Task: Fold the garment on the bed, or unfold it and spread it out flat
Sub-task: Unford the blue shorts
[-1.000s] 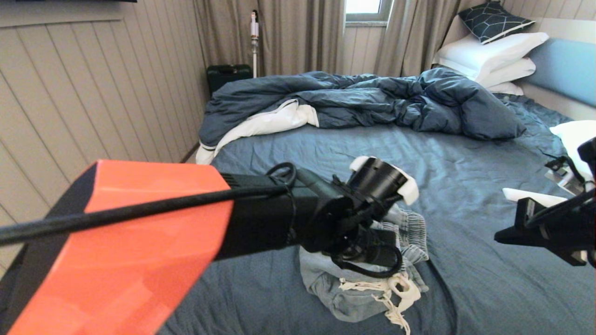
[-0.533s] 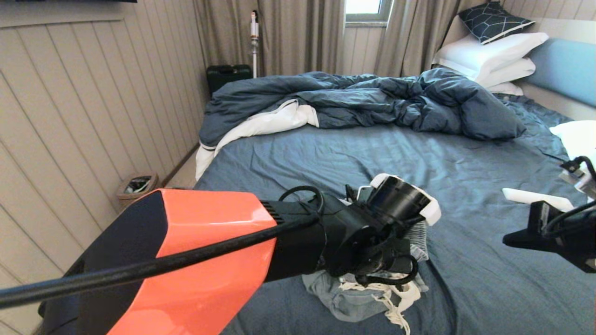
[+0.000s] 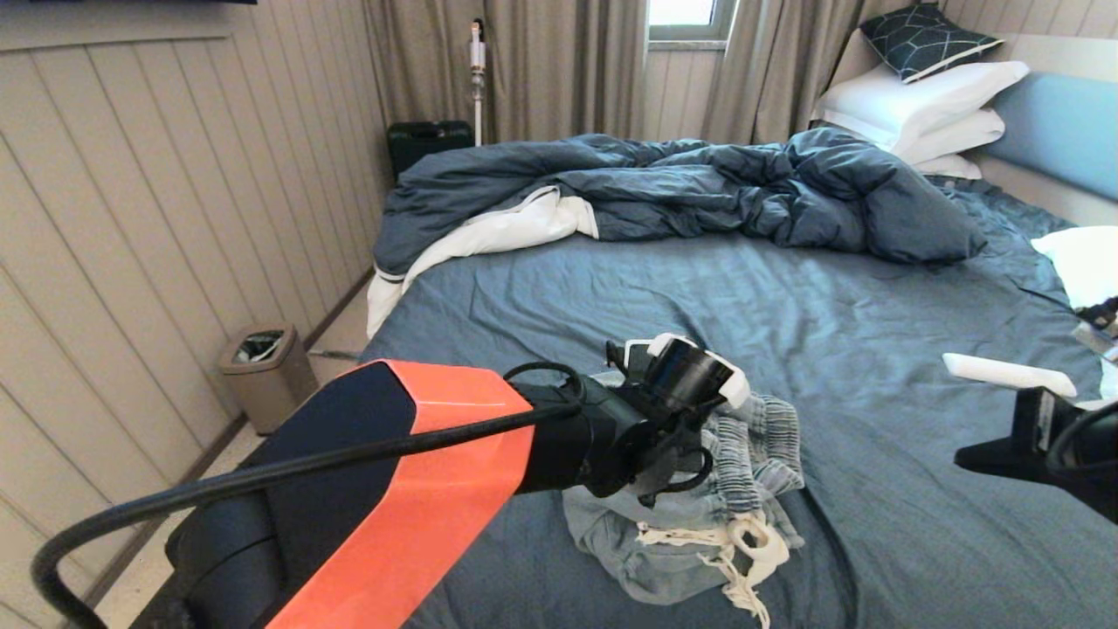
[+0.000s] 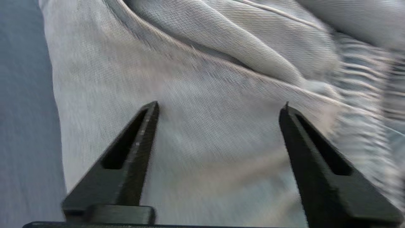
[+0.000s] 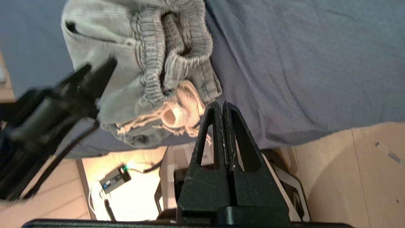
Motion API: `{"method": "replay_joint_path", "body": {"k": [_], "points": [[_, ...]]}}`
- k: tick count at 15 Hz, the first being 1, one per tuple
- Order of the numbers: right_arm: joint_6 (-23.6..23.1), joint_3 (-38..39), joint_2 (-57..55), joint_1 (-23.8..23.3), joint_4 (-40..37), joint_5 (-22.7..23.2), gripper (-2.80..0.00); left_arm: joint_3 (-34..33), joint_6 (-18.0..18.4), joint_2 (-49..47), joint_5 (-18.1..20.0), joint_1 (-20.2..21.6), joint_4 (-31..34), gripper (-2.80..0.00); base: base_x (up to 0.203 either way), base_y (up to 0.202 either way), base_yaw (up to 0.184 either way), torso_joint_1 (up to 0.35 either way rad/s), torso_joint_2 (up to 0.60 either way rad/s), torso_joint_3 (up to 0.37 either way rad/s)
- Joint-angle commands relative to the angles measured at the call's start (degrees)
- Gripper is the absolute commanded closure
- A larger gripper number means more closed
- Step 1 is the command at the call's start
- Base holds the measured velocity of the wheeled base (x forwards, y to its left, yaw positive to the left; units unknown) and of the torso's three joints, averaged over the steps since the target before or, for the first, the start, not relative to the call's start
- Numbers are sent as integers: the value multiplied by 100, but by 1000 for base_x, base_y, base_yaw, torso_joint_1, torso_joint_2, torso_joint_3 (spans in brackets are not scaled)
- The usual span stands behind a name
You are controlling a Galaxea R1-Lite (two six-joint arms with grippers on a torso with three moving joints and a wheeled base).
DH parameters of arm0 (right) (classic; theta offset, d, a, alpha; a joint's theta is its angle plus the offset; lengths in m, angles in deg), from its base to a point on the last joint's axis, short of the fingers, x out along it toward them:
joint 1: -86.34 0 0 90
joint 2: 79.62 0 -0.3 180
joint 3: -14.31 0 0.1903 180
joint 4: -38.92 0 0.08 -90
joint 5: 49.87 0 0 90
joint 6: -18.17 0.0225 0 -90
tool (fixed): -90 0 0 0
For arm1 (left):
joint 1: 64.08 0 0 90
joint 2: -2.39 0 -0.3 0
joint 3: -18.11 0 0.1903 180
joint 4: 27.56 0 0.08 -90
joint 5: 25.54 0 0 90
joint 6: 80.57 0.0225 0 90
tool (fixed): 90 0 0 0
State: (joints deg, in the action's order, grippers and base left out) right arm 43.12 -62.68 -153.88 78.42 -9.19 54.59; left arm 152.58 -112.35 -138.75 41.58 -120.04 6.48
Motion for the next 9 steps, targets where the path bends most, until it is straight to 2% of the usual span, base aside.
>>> {"method": "replay_joint_path", "body": {"k": [1, 4, 5, 9], "points": [[18, 44, 16, 70, -6, 13, 0, -1, 50, -252, -87, 41, -109, -280, 0, 0, 0, 0, 0, 0], [18, 44, -60, 98, 5, 13, 0, -2, 102, -344, -84, 32, -136, -280, 0, 0, 0, 0, 0, 0], [18, 44, -98, 98, 5, 13, 0, -1, 102, -352, -87, 23, -127, 0, 0, 0, 0, 0, 0, 0], [18, 70, -186, 107, 5, 13, 0, -9, 111, -335, -69, 31, -109, 0, 0, 0, 0, 0, 0, 0]]}}
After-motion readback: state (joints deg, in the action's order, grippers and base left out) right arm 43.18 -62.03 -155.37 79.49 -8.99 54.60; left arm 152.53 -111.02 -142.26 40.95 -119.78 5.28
